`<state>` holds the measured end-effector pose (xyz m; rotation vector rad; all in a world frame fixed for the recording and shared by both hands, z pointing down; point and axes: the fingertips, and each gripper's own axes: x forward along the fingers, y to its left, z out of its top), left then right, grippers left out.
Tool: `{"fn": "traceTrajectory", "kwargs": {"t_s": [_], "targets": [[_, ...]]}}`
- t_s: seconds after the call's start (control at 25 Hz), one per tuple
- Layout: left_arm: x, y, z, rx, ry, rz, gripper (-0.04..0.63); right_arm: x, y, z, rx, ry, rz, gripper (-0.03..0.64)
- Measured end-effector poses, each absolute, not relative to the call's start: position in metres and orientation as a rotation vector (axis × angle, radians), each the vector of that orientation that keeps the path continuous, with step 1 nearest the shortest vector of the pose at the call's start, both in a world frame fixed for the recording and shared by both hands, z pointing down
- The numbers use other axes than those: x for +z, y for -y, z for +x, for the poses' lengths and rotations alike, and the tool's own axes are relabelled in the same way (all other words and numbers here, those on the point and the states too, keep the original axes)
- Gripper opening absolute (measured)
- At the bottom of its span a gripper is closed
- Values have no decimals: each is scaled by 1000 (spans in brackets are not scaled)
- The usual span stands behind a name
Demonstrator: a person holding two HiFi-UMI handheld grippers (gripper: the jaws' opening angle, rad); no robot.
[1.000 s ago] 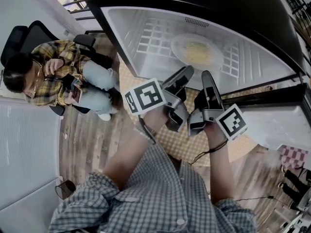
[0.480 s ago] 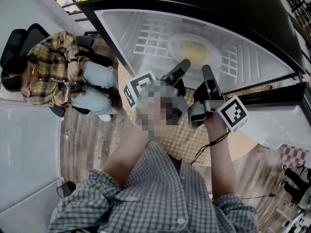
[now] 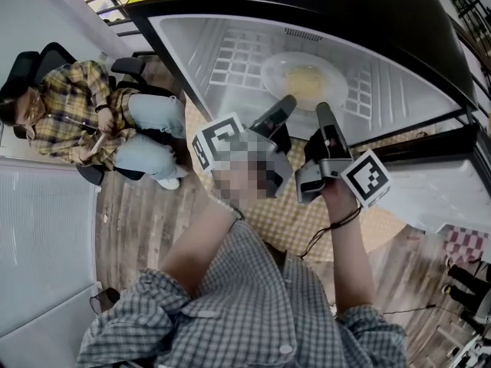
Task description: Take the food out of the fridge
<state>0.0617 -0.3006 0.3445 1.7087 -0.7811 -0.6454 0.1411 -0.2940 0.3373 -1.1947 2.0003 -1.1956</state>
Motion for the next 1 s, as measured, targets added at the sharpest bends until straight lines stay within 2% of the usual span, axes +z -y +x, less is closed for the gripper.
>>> {"fn": "traceTrajectory", "kwargs": {"t_s": [0.76, 1.0], "targets": [[337, 234, 90, -575, 665, 1739, 51, 338, 220, 165, -1203, -1980, -1239, 57], [363, 205, 88, -451, 707, 1769, 51, 356, 189, 169, -1213, -2019, -1283, 57]]}}
